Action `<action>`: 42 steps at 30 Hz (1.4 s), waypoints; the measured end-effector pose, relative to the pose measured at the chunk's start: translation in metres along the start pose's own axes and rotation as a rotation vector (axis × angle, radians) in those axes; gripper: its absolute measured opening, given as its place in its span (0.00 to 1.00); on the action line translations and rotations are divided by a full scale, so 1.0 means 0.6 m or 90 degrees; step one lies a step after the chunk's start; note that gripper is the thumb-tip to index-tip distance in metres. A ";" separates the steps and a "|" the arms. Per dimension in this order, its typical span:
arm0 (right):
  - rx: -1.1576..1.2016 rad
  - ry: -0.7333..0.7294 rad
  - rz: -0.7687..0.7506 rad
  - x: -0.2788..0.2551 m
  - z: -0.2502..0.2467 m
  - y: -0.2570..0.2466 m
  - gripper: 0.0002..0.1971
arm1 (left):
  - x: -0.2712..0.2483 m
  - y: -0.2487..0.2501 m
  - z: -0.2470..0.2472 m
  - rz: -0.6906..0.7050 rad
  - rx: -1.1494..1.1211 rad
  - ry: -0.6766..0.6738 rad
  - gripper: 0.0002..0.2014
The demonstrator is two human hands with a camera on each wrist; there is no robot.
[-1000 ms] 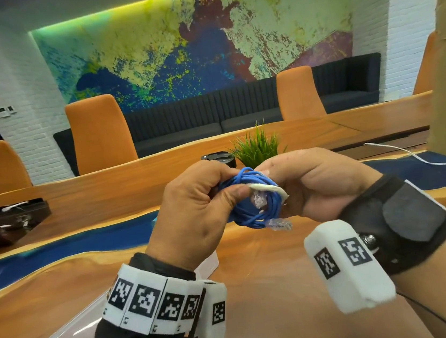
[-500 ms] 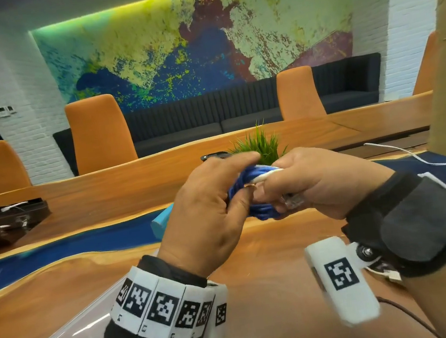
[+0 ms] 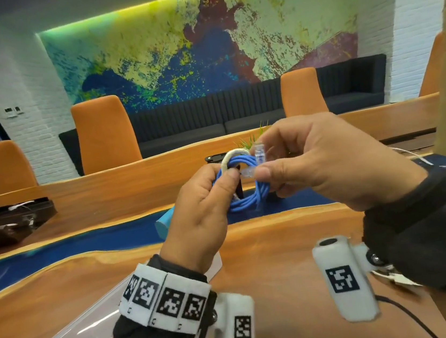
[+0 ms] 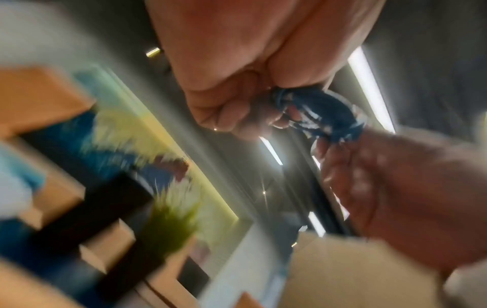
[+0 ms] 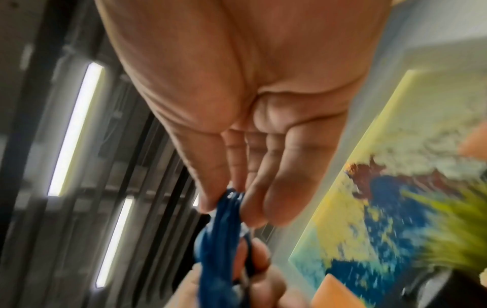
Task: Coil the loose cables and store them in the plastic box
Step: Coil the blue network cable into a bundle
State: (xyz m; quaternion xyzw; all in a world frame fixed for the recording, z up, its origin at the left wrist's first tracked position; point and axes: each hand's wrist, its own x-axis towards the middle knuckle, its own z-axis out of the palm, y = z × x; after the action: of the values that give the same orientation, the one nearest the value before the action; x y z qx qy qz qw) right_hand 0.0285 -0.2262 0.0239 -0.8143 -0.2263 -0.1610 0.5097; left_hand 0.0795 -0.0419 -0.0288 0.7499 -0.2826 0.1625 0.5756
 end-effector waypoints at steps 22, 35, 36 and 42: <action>-0.204 0.146 -0.257 0.017 0.004 0.039 0.09 | -0.013 0.038 0.015 -0.202 -0.414 -0.197 0.13; 0.111 0.052 0.003 0.020 0.018 0.047 0.17 | -0.007 0.026 0.000 0.155 0.082 -0.084 0.12; 0.131 0.041 0.020 0.019 0.016 0.046 0.18 | -0.006 0.025 -0.001 0.165 0.088 -0.079 0.13; 0.245 -0.034 0.129 0.014 0.012 0.041 0.23 | -0.007 0.017 0.003 0.196 0.113 -0.046 0.12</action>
State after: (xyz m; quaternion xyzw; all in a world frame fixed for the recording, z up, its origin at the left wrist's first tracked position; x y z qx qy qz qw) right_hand 0.0489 -0.2271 0.0065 -0.7248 -0.1833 -0.0409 0.6629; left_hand 0.0698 -0.0444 -0.0239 0.7510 -0.3991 0.2460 0.4649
